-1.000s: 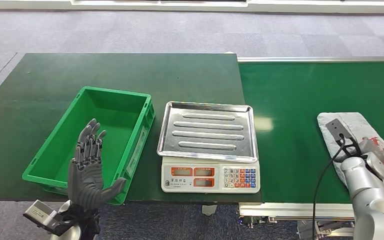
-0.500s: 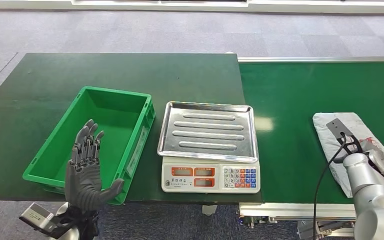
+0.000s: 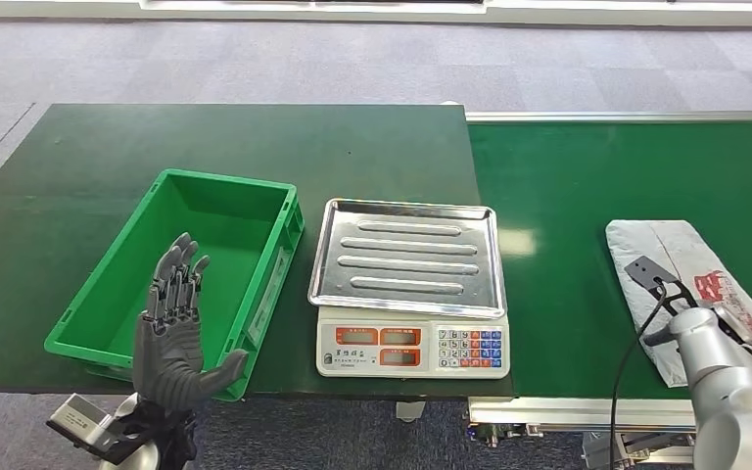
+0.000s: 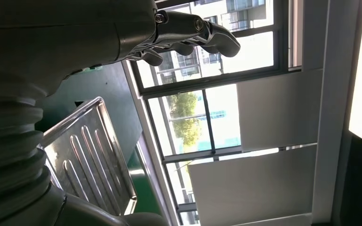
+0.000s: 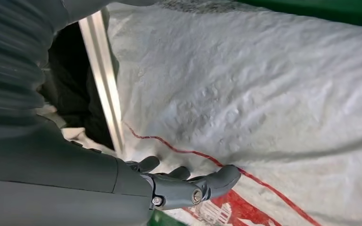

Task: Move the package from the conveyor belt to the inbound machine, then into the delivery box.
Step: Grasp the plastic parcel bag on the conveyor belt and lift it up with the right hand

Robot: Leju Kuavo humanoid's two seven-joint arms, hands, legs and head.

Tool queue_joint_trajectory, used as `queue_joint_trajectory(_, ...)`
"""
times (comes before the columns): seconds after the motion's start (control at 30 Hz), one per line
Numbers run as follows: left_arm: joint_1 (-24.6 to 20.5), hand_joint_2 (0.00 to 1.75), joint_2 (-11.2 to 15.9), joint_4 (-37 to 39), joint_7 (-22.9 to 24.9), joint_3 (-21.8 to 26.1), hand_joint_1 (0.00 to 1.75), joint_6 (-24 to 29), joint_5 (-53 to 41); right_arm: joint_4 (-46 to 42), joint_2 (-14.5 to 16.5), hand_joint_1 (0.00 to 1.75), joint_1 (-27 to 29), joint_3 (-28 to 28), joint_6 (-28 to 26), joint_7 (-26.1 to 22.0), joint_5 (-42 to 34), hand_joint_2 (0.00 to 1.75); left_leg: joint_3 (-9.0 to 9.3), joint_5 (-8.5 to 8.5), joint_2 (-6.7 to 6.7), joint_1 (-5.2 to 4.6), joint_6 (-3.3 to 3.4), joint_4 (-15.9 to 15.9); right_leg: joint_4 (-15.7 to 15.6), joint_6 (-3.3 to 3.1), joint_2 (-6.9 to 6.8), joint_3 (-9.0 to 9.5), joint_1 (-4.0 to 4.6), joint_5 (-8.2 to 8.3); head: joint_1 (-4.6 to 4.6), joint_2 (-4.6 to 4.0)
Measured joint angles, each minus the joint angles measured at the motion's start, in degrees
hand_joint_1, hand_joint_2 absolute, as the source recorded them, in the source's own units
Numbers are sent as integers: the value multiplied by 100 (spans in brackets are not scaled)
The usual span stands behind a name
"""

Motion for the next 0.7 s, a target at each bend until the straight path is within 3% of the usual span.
queue_joint_trajectory(0.1, -35, 175, -21, 35, 5, 0, 0, -7, -35, 11, -1, 0, -10, 10, 337, 245, 210, 175, 0, 0, -1, 0, 0, 0, 0, 0, -2, 1, 0, 0, 0, 0)
queue_joint_trajectory(0.23, -108, 175, -46, 106, 16, 0, 0, -32, -65, 20, -5, 163, -16, 14, 695, 310, 310, 175, 1, 0, -1, 0, 0, 0, 0, 0, -2, 2, 0, 0, 0, 0)
queue_joint_trajectory(0.33, -118, 175, -59, 146, 17, 0, 0, -50, -84, 21, -7, 175, -13, 14, 654, 289, 358, 175, 1, 0, -1, 0, 0, 0, 0, 0, -2, 2, 0, 0, 0, 0)
queue_joint_trajectory(0.53, -116, 175, -60, 150, 27, 2, 0, -62, -118, 21, -22, 175, -14, 14, 370, 177, 321, 175, 1, 0, -2, 0, 0, 0, 0, 1, -2, 3, 0, 0, 0, -1)
queue_joint_trajectory(0.7, -119, 175, -60, 116, 41, 10, 0, -89, -159, 22, -24, 175, -13, 14, 448, 119, 312, 175, 1, 0, -2, 0, 0, 0, 0, 1, -3, 3, 1, 0, 0, 0)
